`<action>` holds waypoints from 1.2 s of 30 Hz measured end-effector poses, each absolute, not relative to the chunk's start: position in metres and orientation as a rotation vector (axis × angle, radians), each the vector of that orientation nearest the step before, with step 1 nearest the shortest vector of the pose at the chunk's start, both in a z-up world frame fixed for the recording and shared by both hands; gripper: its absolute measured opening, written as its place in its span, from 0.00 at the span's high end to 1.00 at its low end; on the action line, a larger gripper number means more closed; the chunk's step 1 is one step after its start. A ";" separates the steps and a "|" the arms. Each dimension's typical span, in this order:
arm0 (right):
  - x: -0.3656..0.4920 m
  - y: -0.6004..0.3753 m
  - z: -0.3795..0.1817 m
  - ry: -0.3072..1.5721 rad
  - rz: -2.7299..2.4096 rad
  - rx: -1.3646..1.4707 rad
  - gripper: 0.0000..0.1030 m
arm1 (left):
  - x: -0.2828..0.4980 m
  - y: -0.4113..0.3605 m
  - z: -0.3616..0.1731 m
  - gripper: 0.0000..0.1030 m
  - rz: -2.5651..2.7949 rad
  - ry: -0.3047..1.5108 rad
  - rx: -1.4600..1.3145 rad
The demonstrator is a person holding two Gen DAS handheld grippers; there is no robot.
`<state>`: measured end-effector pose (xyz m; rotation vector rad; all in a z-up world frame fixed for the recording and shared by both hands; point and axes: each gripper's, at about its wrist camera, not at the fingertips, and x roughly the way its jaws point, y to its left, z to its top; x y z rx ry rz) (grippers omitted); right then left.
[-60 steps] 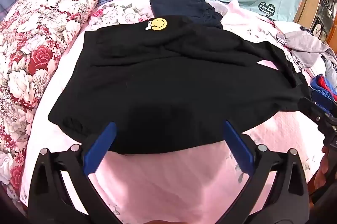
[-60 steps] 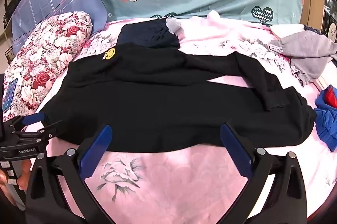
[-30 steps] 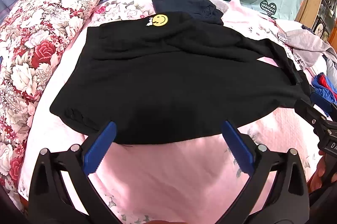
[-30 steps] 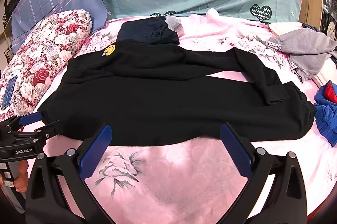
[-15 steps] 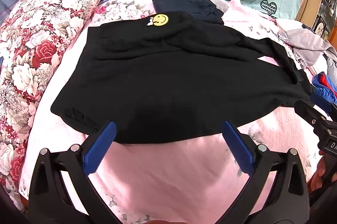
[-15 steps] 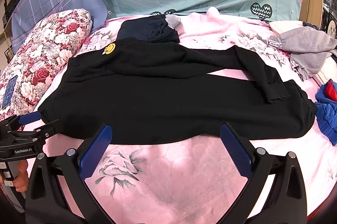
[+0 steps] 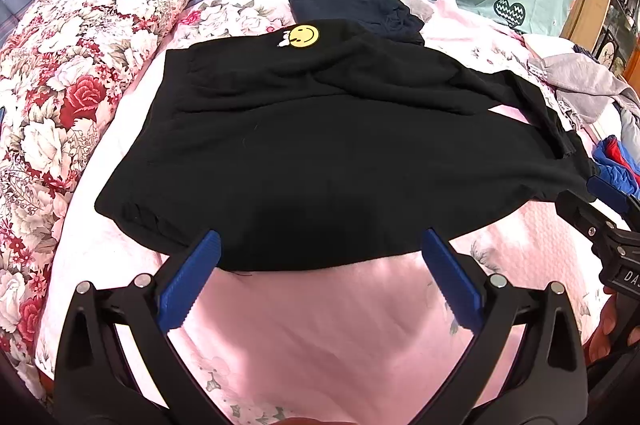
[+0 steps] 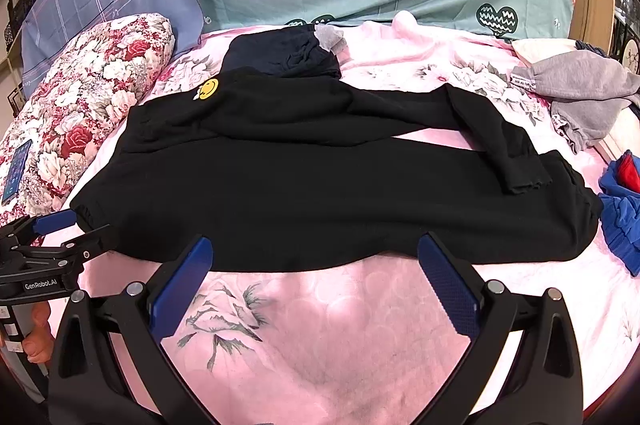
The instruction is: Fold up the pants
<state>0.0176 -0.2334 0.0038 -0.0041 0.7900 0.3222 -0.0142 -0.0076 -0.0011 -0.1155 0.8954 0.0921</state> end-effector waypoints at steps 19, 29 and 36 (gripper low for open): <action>0.025 -0.230 0.002 0.808 0.330 -0.012 0.01 | -0.007 -0.008 -0.002 0.02 0.090 0.905 -0.109; 0.025 -0.230 0.001 0.811 0.330 -0.010 0.01 | -0.007 -0.007 -0.002 0.02 0.089 0.905 -0.109; 0.026 -0.230 -0.003 0.822 0.327 -0.018 0.01 | -0.007 -0.004 -0.005 0.02 0.084 0.912 -0.113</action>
